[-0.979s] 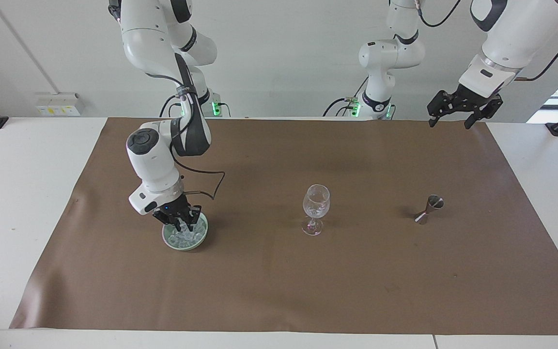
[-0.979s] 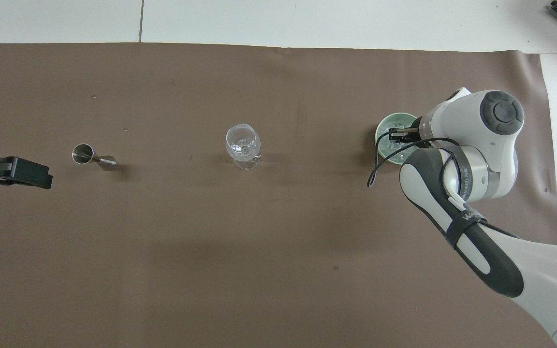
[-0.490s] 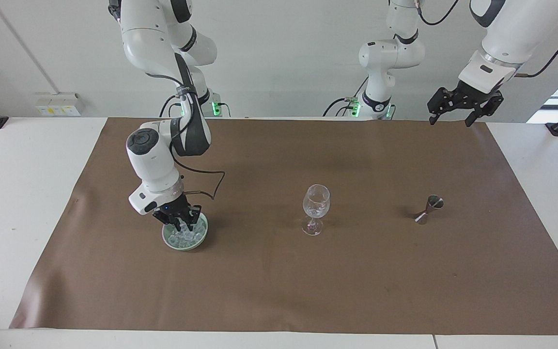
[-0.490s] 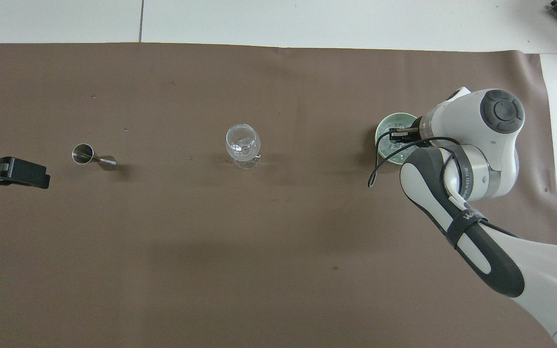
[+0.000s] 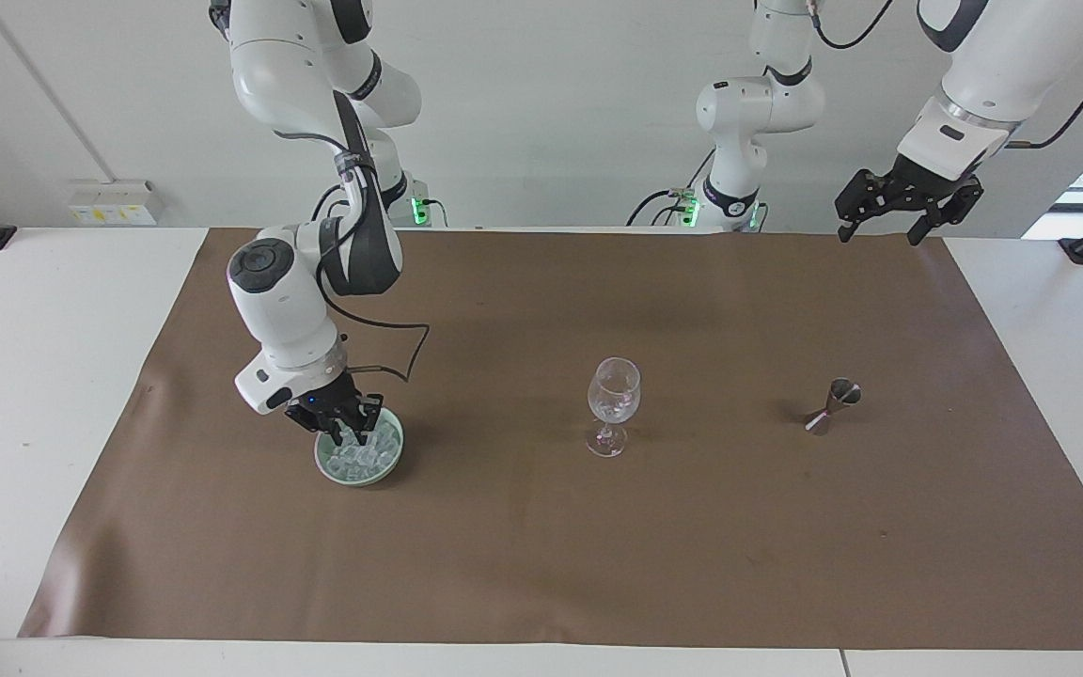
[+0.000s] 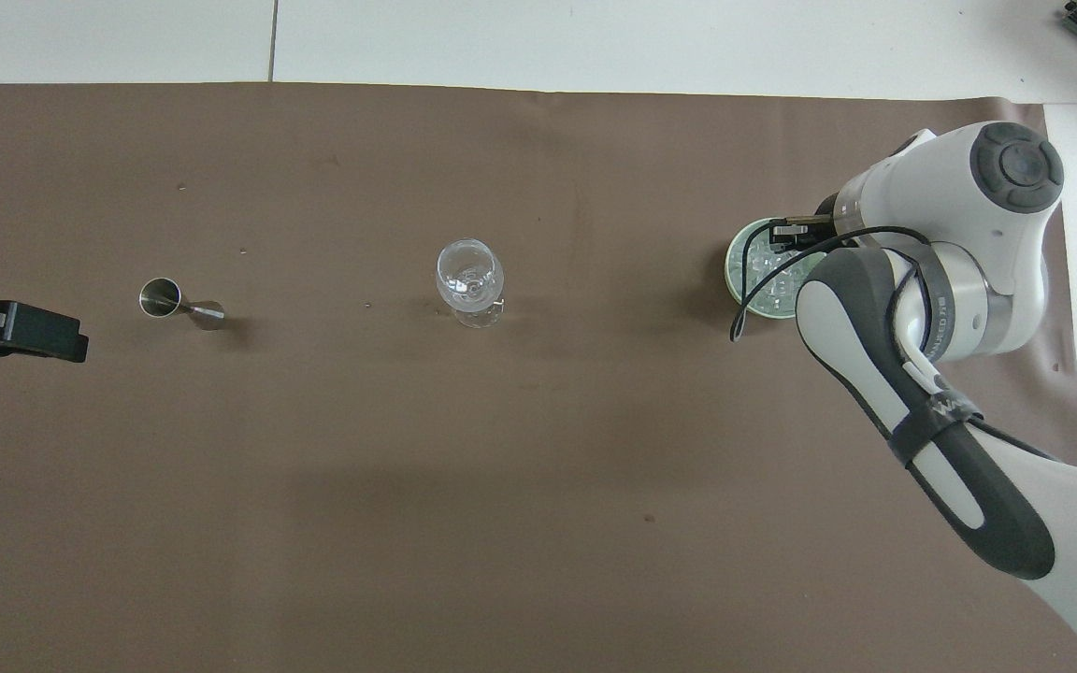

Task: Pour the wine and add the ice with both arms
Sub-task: 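Carry the ice cube over the clear glass with the right gripper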

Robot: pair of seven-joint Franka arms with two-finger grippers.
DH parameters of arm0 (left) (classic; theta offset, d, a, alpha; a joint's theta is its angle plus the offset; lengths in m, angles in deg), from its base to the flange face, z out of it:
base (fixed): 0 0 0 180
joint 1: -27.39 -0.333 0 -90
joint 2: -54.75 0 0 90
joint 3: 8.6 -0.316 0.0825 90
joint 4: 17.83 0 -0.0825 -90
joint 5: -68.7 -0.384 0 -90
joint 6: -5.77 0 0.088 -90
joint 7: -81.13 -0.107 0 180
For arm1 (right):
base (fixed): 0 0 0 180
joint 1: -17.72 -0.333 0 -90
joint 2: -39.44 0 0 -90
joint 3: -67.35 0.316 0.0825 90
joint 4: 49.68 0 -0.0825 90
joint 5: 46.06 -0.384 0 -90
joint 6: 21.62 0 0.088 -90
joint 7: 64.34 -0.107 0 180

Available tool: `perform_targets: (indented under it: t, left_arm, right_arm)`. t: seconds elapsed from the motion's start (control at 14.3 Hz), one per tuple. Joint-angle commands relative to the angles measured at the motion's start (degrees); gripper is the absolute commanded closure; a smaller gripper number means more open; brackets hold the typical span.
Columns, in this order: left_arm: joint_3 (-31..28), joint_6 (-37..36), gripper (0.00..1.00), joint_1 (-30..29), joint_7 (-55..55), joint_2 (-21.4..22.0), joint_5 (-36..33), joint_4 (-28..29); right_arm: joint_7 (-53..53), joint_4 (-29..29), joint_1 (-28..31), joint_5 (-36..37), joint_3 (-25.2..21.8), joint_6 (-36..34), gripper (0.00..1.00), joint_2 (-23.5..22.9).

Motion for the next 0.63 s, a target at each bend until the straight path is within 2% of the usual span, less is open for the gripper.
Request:
perform_targets:
  t: [0.0,0.28,0.56]
  left_arm:
    - [-0.2,0.3,0.00,-0.1,-0.2,0.5,-0.6,-0.4]
    - [-0.3,0.3,0.00,-0.1,-0.3,0.5,-0.6,-0.4]
    - [-0.4,0.3,0.00,-0.2,-0.3,0.5,-0.6,-0.4]
  right_arm:
    - [-4.6,2.1,0.1,-0.7,2.6,-1.9,0.86,1.1]
    - [-13.1,2.3,0.0,-5.8,6.8,-1.9,0.86,4.0]
    - [-24.0,6.4,-0.1,-6.0,11.3,-1.9,0.88,3.7]
